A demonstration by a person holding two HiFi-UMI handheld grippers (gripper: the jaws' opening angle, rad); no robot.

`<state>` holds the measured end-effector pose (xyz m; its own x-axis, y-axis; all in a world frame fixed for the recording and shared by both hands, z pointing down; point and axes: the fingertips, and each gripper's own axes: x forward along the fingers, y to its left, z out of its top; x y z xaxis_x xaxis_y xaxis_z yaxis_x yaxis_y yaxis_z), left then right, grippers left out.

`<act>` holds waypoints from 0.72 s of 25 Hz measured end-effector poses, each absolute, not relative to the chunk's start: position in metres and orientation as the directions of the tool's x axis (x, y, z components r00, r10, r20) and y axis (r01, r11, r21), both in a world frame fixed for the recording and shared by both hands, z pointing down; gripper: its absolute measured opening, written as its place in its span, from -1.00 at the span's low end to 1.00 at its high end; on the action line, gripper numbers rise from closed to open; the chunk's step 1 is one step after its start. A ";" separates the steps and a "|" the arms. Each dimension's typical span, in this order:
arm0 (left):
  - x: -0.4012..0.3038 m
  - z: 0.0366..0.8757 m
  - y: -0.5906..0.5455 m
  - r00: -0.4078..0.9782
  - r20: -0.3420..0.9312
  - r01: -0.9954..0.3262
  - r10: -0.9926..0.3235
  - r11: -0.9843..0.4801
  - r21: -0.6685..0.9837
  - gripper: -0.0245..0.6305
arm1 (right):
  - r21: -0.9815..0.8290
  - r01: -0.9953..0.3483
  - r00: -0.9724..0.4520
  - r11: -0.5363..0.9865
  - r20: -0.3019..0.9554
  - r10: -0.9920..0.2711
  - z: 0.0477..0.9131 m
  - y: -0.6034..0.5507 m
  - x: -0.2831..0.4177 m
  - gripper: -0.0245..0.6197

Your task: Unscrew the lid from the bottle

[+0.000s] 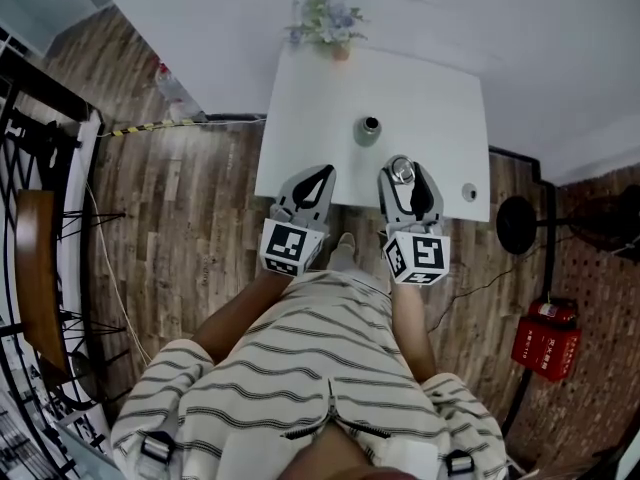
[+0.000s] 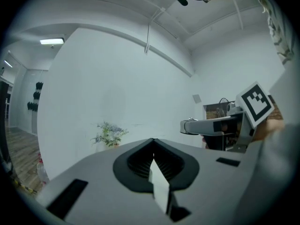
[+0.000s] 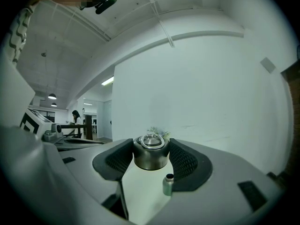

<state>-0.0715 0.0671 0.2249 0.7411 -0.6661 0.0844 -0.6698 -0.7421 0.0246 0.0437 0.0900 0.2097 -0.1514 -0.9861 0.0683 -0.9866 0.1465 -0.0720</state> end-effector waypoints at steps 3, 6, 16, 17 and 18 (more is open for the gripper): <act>-0.072 0.225 0.066 0.743 0.078 -0.667 -0.664 -0.744 0.019 -0.93 | -0.071 -0.988 -0.143 0.138 0.069 -0.987 0.212 0.091 0.044 -0.14; -0.073 0.226 0.063 0.745 0.079 -0.666 -0.663 -0.746 0.022 -0.93 | -0.070 -0.989 -0.135 0.129 0.076 -0.988 0.215 0.089 0.044 -0.14; -0.077 0.223 0.067 0.748 0.068 -0.662 -0.660 -0.749 0.010 -0.93 | -0.068 -0.990 -0.124 0.120 0.069 -0.990 0.214 0.093 0.042 -0.14; -0.078 0.223 0.067 0.748 0.067 -0.662 -0.660 -0.749 0.011 -0.93 | -0.068 -0.990 -0.126 0.121 0.070 -0.990 0.214 0.093 0.041 -0.14; -0.079 0.222 0.067 0.748 0.067 -0.662 -0.660 -0.749 0.011 -0.93 | -0.067 -0.990 -0.127 0.122 0.071 -0.989 0.215 0.092 0.040 -0.14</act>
